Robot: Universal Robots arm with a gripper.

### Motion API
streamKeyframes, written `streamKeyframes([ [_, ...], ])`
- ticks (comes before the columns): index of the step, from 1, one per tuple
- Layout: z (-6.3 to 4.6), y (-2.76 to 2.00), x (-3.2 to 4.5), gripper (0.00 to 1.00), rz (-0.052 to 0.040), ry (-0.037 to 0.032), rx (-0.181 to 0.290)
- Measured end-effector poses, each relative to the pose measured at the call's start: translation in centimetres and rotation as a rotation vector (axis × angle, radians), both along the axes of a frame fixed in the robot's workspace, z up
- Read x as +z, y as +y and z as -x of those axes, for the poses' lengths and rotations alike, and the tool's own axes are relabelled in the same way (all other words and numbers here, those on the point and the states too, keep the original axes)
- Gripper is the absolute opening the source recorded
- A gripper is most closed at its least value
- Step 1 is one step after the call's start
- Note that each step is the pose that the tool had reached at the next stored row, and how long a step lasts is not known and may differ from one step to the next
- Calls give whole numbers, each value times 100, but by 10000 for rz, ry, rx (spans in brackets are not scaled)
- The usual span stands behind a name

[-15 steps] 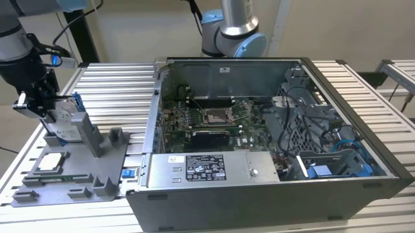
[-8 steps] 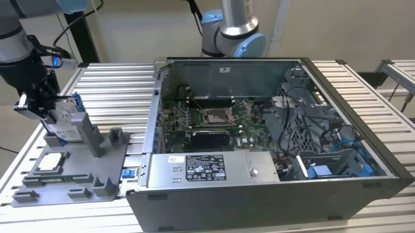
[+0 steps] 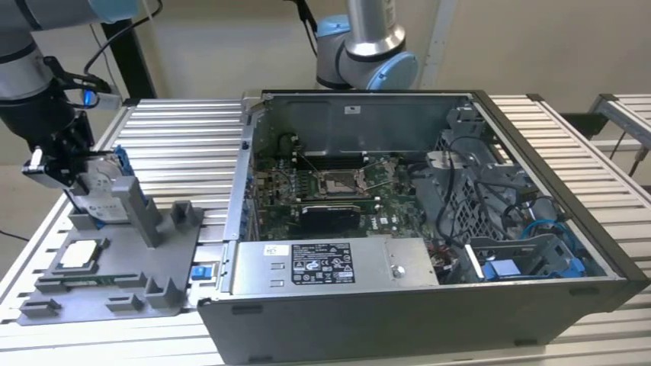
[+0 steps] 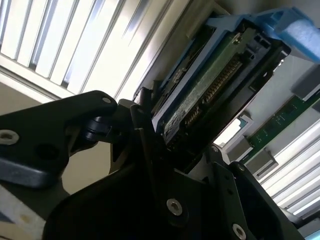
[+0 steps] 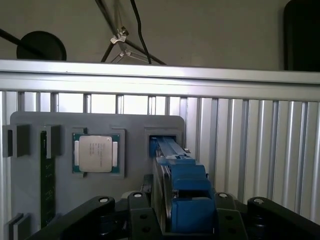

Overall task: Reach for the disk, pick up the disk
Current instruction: 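Pick up the disk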

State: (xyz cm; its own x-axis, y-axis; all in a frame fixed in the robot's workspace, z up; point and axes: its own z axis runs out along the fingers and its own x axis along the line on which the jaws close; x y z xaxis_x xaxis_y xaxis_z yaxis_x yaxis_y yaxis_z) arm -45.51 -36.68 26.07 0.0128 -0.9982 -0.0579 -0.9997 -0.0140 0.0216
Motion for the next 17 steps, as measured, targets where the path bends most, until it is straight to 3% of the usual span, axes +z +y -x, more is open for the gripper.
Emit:
streamKeyframes([
  [1,0,0,0,100,-1,0,0],
  [2,0,-1,0,0,1,0,1],
  [17,0,0,0,0,-14,0,0],
])
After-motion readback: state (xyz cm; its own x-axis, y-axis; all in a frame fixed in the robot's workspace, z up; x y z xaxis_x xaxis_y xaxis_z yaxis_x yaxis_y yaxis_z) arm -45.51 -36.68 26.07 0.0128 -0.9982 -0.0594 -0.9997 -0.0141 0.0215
